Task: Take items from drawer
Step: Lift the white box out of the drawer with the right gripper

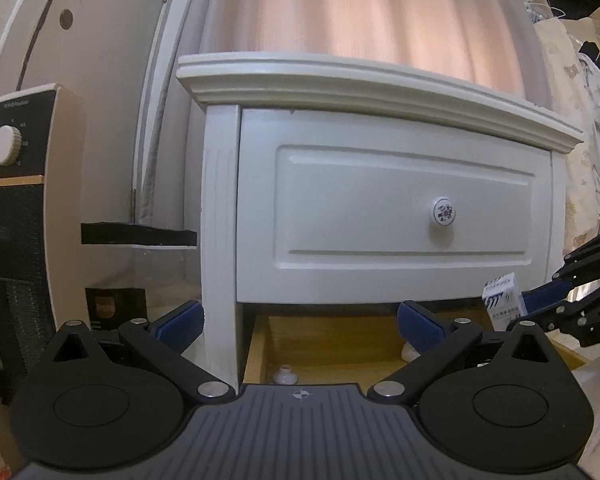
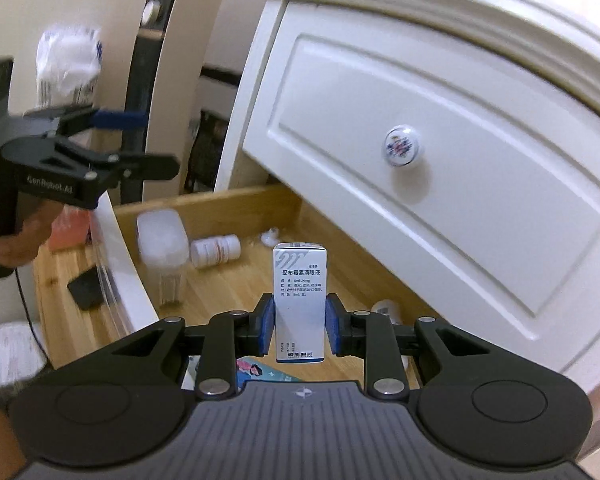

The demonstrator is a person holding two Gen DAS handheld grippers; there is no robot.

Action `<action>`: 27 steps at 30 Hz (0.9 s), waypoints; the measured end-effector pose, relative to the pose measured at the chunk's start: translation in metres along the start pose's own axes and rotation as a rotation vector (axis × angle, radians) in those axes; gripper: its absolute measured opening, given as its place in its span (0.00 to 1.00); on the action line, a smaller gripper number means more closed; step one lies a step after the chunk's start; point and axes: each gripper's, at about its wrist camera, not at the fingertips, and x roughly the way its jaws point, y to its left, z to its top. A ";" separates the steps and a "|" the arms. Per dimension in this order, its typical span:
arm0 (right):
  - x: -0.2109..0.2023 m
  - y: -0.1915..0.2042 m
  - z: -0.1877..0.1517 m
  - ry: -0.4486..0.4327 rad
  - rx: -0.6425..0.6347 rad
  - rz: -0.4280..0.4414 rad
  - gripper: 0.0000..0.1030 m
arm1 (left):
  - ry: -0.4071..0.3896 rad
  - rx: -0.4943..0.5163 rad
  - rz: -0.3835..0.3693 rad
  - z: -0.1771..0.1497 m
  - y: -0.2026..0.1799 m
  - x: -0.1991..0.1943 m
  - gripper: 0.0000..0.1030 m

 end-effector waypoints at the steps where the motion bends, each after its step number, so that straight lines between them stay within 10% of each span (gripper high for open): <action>1: -0.003 0.000 -0.002 -0.015 0.021 -0.005 0.26 | -0.001 -0.002 0.000 0.000 0.000 -0.003 1.00; 27: -0.033 0.039 -0.052 -0.344 0.457 -0.383 0.26 | -0.045 0.042 0.090 -0.019 -0.007 -0.061 1.00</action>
